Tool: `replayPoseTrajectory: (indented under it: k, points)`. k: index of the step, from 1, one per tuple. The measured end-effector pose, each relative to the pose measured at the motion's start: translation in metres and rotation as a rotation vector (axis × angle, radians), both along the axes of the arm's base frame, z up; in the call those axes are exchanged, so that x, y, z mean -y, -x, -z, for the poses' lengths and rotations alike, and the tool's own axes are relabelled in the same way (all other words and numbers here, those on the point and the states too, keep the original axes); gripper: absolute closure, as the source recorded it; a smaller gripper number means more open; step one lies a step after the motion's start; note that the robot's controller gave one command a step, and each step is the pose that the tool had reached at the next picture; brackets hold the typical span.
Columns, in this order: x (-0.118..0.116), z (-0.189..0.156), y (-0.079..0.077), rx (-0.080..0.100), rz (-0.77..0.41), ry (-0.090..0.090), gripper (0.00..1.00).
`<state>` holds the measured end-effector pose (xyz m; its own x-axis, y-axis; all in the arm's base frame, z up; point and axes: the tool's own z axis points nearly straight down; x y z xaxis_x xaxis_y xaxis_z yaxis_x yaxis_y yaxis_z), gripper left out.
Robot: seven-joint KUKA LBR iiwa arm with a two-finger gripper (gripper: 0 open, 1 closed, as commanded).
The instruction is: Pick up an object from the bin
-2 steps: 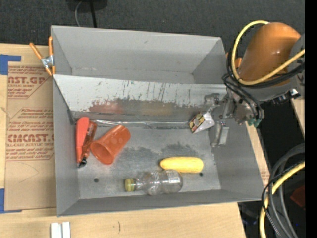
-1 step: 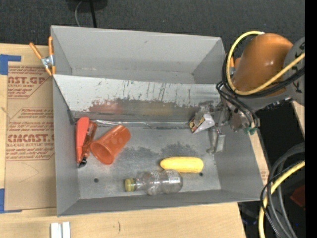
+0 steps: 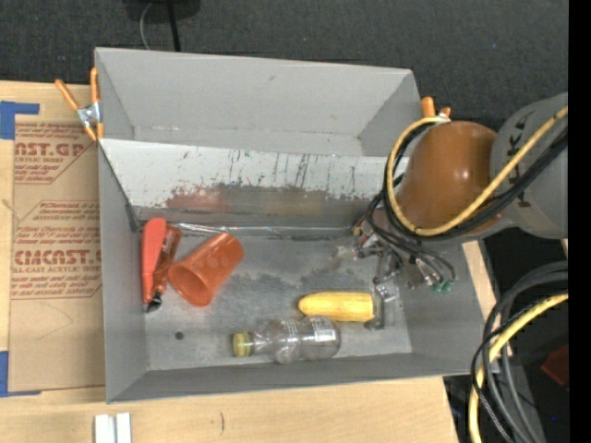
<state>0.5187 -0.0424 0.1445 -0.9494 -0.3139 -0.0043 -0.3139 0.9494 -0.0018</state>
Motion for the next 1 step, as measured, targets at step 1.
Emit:
replayPoseTrajectory:
  k: [1]
  points:
    - [-0.009, 0.0256, 0.0101, -0.002, 0.058, -0.002, 0.0]
